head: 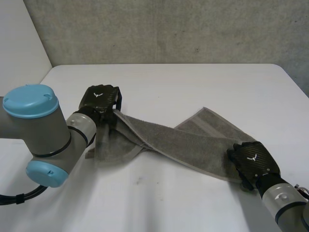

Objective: Fold the towel.

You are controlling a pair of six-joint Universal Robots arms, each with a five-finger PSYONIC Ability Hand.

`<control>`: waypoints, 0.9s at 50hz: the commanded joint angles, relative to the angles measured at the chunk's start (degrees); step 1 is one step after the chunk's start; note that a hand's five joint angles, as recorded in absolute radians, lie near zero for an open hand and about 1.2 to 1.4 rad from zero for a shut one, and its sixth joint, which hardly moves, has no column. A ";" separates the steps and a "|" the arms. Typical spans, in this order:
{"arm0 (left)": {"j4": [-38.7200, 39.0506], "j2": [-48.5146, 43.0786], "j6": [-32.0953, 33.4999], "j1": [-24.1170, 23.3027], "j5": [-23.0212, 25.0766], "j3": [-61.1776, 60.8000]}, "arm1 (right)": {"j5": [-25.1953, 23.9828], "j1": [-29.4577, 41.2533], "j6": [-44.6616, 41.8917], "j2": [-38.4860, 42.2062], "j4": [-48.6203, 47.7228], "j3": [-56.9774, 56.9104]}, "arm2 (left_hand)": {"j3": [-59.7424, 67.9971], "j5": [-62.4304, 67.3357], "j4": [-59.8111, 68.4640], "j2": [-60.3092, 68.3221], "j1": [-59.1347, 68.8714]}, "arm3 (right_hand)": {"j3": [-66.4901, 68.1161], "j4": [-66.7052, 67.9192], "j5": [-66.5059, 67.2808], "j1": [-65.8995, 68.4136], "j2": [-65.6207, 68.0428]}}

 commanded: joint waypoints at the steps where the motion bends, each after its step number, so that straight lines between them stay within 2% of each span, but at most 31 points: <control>1: 0.00 -0.16 -0.08 0.00 0.00 -0.12 | 0.78 -0.02 -3.46 3.76 -0.93 -2.48 | 10.26 11.07 10.13 10.23 11.25 | 1.00 0.91 0.36 0.81 1.28; 7: 0.00 -0.16 -0.08 0.00 0.00 -0.12 | 2.89 -0.11 -3.72 4.72 -1.02 -3.80 | 10.26 11.07 10.13 10.23 11.25 | 1.00 0.91 0.36 0.81 1.28; 11: 0.00 -0.16 -0.08 0.00 0.08 -0.21 | 3.95 -0.46 -3.72 4.11 -1.11 -3.71 | 10.26 11.07 10.13 10.23 11.25 | 5.71 5.62 5.07 5.52 5.99; 13: 0.00 -0.16 -0.08 0.00 0.08 -0.21 | 3.95 -0.90 -3.72 3.76 -1.46 -3.36 | 10.26 11.07 10.13 10.23 11.25 | 14.57 14.48 13.94 14.38 14.85; 14: 0.00 -0.16 -0.08 0.00 0.08 -0.21 | 3.95 -0.90 -3.72 3.76 -1.46 -3.36 | 10.26 11.07 10.13 10.23 11.25 | 14.62 14.53 13.99 14.43 14.90; 16: 0.00 -0.25 -0.08 0.00 0.08 -0.21 | 4.03 -0.90 -3.72 3.32 -2.69 -3.18 | 10.26 11.07 10.13 10.23 11.25 | 26.34 26.25 25.70 26.15 26.62; 17: 0.09 -0.25 -0.08 0.00 0.08 -0.21 | 4.04 -0.90 -3.72 3.32 -2.69 -3.18 | 10.26 11.07 10.13 10.23 11.25 | 26.40 26.31 25.76 26.21 26.68; 18: 0.09 -0.25 -0.08 0.00 0.08 -0.21 | 4.12 -0.90 -3.81 3.32 -3.39 -3.27 | 10.26 11.07 10.13 10.23 11.25 | 34.56 34.47 33.92 34.37 34.84; 19: 0.09 -0.25 -0.08 0.00 0.08 -0.21 | 4.12 -0.90 -3.81 3.32 -3.40 -3.27 | 10.26 11.07 10.13 10.23 11.25 | 34.64 34.55 34.00 34.45 34.92; 20: 0.00 -0.34 -0.08 0.00 0.08 -0.30 | 4.12 -0.99 -3.81 3.32 -3.92 -3.53 | 10.26 11.07 10.13 10.23 11.25 | 47.07 46.98 46.44 46.88 47.35; 25: 0.00 -0.42 0.01 0.00 0.00 -0.82 | 3.42 -3.27 -3.90 2.79 -3.40 -5.91 | 10.26 11.07 10.13 10.23 11.25 | 47.20 47.11 46.56 47.01 47.47; 28: -0.35 -0.25 0.19 0.00 -0.18 -1.87 | 3.07 -5.21 -3.46 -0.29 -3.13 -7.67 | 10.26 11.07 10.13 10.23 11.25 | 47.20 47.11 46.56 47.01 47.47; 29: -0.35 -0.25 0.19 0.00 -0.18 -1.88 | 2.02 -5.64 -3.37 -3.59 -2.44 -8.89 | 10.26 11.07 10.13 10.23 11.25 | 47.20 47.11 46.56 47.01 47.47; 30: -0.35 0.19 0.28 0.00 -0.09 -2.75 | 1.32 -5.91 -3.37 -6.15 -0.34 -10.55 | 10.26 11.07 10.13 10.23 11.25 | 47.20 47.11 46.56 47.01 47.47; 35: -0.61 2.90 0.45 0.00 0.17 -6.44 | 0.34 -5.91 -1.96 -8.90 8.29 -16.28 | 10.26 11.07 10.13 10.23 11.25 | 47.20 47.11 46.56 47.01 47.47; 36: -0.61 2.92 0.45 0.00 0.17 -6.45 | -0.26 -6.08 0.65 -9.51 16.65 -21.85 | 10.26 11.07 10.13 10.23 11.25 | 47.20 47.11 46.56 47.01 47.47; 37: -0.70 4.83 0.45 0.09 0.35 -7.67 | -0.27 -6.09 0.67 -9.52 16.73 -21.90 | 10.26 11.07 10.13 10.23 11.25 | 47.20 47.11 46.56 47.01 47.47; 38: -0.79 6.94 0.54 0.18 0.44 -8.73 | -1.40 -6.17 2.94 -10.04 23.43 -26.87 | 10.26 11.07 10.13 10.23 11.25 | 47.20 47.11 46.56 47.01 47.47; 39: -0.79 6.96 0.54 0.18 0.44 -8.74 | -1.41 -6.17 2.96 -10.04 23.50 -26.91 | 10.26 11.07 10.13 10.23 11.25 | 47.20 47.11 46.56 47.01 47.47; 40: -1.05 9.13 0.54 0.26 0.44 -9.35 | -2.81 -6.26 4.09 -10.91 29.59 -31.87 | 10.26 11.07 10.13 10.23 11.25 | 47.20 47.11 46.56 47.01 47.47; 41: -1.58 12.11 0.54 0.35 0.52 -10.14 | -2.82 -6.26 4.10 -10.92 29.65 -31.92 | 10.26 11.07 10.13 10.23 11.25 | 47.20 47.11 46.56 47.01 47.47; 42: -1.58 12.14 0.54 0.35 0.52 -10.14 | -4.47 -6.52 4.62 -12.57 35.83 -37.23 | 10.26 11.07 10.13 10.23 11.25 | 47.20 47.11 46.56 47.01 47.47; 45: -3.68 19.31 0.54 0.79 0.61 -10.67 | -5.81 -7.05 4.72 -14.17 40.73 -42.38 | 10.26 11.07 10.13 10.23 11.25 | 47.20 47.11 46.56 47.01 47.47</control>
